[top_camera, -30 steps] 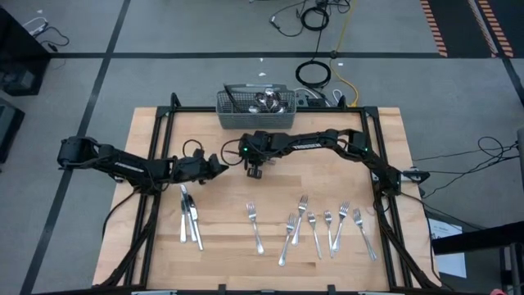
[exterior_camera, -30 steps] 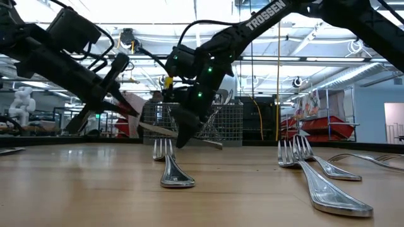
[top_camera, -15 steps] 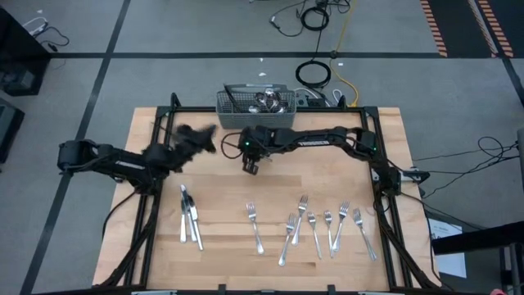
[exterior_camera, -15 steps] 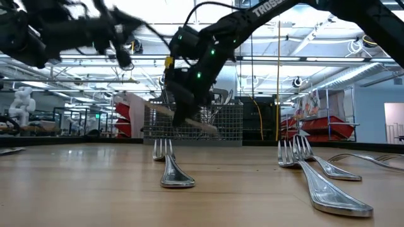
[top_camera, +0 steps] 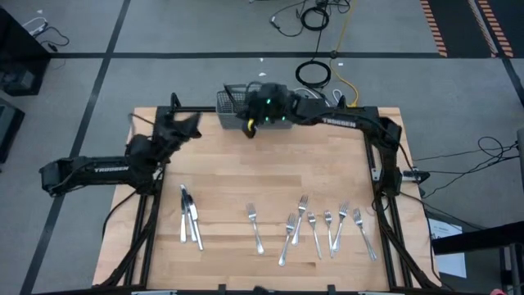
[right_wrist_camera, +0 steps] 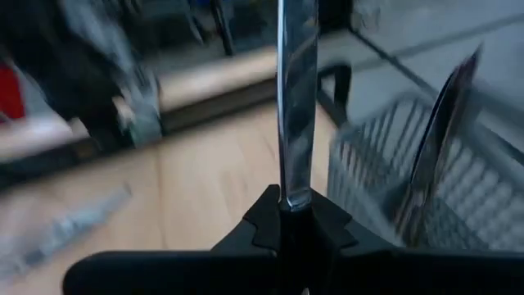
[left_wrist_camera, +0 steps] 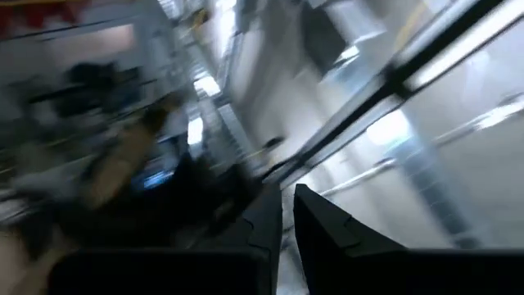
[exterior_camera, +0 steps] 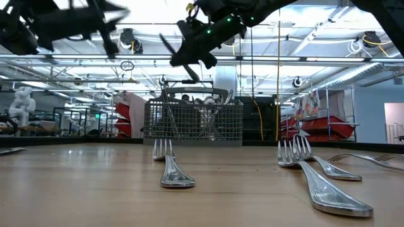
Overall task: Sort silverware
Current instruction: Put the silver knife into the gray utensil holder
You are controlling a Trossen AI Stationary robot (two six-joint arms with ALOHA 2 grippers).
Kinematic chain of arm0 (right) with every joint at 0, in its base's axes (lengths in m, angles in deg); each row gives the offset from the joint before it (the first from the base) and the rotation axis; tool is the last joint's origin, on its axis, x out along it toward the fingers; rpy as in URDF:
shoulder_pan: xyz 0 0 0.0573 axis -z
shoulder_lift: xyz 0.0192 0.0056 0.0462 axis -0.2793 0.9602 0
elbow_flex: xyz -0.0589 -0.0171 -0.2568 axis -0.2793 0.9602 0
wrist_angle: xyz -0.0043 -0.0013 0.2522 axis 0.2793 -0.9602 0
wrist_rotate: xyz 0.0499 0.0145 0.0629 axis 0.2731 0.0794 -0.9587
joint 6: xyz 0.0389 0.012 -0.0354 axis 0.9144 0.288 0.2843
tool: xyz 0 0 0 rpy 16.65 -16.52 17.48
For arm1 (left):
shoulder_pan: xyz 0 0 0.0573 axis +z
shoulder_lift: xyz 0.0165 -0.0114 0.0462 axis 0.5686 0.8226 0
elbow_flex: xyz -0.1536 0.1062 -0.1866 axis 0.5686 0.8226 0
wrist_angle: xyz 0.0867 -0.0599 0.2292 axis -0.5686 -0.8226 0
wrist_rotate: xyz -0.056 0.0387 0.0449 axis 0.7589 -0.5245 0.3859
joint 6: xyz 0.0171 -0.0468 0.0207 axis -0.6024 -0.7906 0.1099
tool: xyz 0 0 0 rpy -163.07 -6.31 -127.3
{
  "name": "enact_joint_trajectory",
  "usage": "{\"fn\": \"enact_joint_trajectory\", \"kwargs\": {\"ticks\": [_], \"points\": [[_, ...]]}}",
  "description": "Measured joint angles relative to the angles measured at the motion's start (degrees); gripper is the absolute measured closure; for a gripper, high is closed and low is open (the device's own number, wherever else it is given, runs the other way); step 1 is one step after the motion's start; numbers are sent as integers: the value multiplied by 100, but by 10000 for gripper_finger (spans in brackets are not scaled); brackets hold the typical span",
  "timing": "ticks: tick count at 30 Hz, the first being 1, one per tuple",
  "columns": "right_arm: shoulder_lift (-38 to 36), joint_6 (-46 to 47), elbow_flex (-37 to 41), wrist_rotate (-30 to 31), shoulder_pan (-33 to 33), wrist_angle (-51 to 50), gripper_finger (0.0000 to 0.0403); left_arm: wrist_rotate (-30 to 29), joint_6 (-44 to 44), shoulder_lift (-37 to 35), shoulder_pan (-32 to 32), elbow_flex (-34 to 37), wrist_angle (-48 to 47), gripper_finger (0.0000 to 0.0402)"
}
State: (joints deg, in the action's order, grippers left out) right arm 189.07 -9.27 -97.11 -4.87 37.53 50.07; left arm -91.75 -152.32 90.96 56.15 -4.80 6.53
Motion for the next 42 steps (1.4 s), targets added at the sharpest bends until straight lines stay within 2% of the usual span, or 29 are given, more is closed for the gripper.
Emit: {"fn": "enact_joint_trajectory", "kwargs": {"ticks": [4,9,14,23,34,42], "points": [[35,11,-2,-161,280,269,392,144,22,-258,181,2,-1305,359],[217,19,7,-499,588,855,392,233,152,-533,535,2,-1930,359],[518,106,4,-761,844,1623,392,516,149,-722,914,2,-2172,359],[1074,533,-9,-964,1139,3022,392,585,109,-979,1283,2,-2172,360],[2067,435,-1653,-1388,1265,2558,392,618,106,-1003,1623,2,-2175,360],[2183,167,-1789,-1362,1102,2449,392,685,109,-1003,1646,2,-2223,359]]}}
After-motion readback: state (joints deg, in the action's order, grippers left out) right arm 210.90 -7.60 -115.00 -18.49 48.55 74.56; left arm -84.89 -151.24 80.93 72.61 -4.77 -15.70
